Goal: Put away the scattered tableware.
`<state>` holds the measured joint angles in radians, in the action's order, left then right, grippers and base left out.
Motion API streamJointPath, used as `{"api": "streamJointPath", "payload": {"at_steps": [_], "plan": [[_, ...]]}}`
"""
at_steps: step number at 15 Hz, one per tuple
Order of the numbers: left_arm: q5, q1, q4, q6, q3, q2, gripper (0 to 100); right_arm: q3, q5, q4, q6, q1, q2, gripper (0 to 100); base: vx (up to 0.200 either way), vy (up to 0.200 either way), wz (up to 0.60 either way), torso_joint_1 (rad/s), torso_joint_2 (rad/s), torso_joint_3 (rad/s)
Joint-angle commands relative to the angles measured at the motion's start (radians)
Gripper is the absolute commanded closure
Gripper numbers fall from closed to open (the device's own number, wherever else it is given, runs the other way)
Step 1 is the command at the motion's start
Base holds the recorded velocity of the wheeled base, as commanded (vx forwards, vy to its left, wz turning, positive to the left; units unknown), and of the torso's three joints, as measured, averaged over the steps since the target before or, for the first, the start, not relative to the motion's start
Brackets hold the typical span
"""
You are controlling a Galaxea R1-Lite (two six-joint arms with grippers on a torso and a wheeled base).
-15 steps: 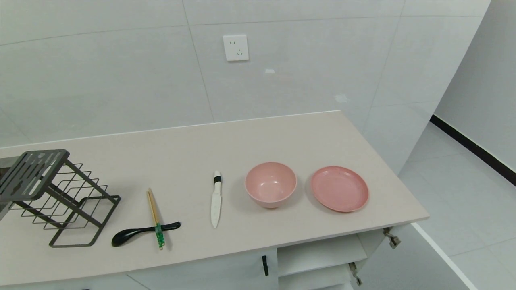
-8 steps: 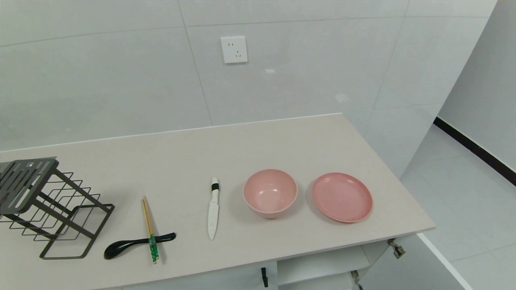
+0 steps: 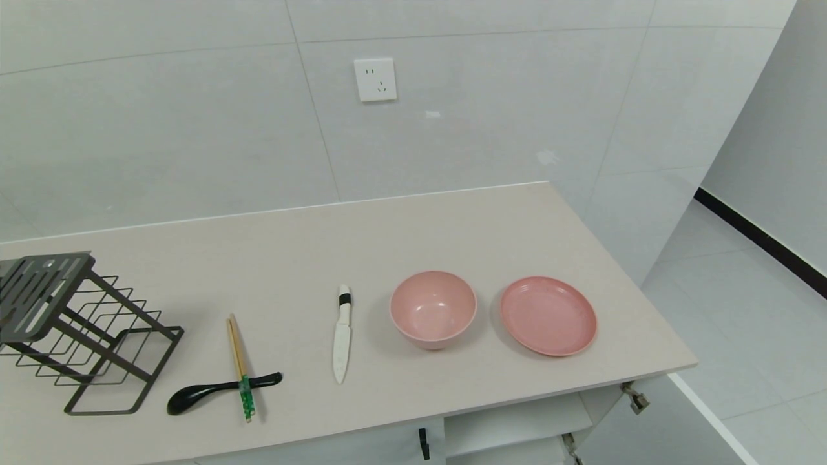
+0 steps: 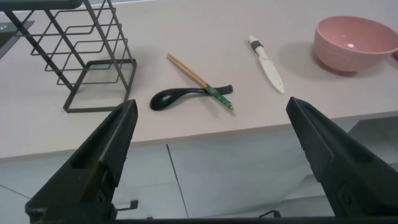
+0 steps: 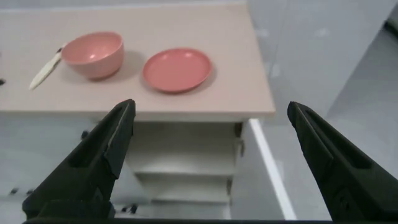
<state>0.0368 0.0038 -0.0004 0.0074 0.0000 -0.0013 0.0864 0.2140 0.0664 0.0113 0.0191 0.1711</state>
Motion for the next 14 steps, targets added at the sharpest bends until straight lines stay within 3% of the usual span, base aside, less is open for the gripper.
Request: {"api": "streamJointPath", "payload": {"at_steps": [1,8,14], "plan": [[0.0,0.001,0.0,0.002,0.0,0.001,0,0.041,0.045,-0.014,0.012,0.05,0.242,0,0.0,0.0,0.0,0.0,0.0,0.0],[-0.003,0.001,0.0,-0.009,0.0,0.001,0,0.085,0.117,0.012,0.007,0.116,0.561,0,0.0,0.0,0.0,0.0,0.0,0.0],[-0.003,0.001,0.0,-0.001,0.0,0.001,0,0.058,0.16,0.325,-0.025,0.116,0.884,0,0.0,0.0,0.0,0.0,0.0,0.0]]}}
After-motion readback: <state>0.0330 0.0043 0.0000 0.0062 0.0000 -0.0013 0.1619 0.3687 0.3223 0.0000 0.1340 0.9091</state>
